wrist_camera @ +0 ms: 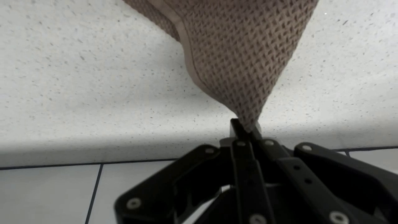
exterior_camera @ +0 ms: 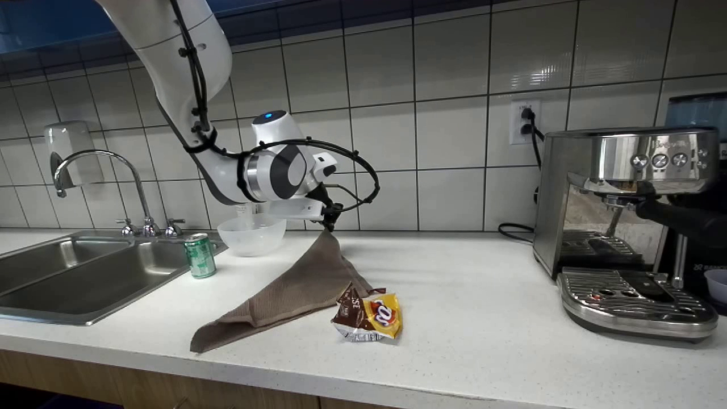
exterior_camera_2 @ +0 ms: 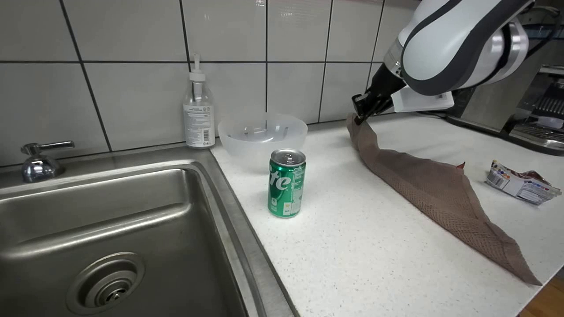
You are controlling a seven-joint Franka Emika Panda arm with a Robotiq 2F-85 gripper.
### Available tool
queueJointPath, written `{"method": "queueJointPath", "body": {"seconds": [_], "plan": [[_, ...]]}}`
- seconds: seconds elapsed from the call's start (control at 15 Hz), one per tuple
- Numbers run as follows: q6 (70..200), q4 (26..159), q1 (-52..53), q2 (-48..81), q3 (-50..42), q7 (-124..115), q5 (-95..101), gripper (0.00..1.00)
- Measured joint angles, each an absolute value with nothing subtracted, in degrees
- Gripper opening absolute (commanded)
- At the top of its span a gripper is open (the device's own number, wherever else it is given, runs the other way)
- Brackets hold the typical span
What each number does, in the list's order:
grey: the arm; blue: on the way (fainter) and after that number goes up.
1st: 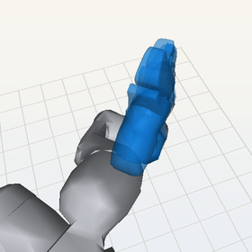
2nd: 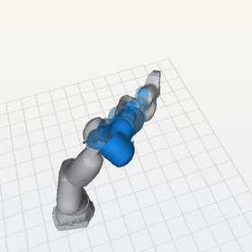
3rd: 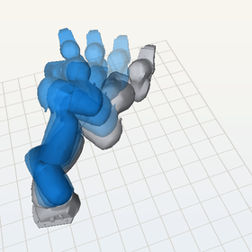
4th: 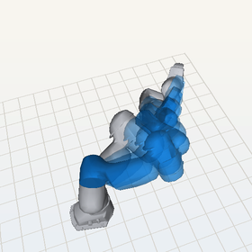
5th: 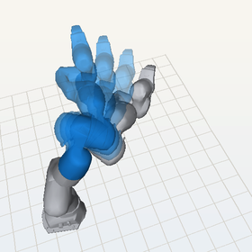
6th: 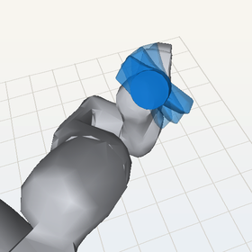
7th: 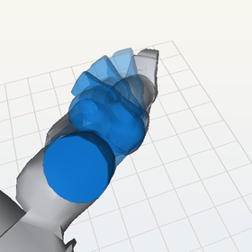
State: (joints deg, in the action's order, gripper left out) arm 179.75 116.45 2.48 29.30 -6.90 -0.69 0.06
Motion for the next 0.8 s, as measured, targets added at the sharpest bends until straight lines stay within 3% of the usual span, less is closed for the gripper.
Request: {"method": "queueJointPath", "body": {"seconds": [0.4, 0.8], "plan": [[180.59, 119.81, 1.99, 26.49, -5.96, -0.42, 0.06, 0.01], [180.83, 123.89, -6.16, 22.69, 2.75, 3.71, 0.02, 0.01]]}}
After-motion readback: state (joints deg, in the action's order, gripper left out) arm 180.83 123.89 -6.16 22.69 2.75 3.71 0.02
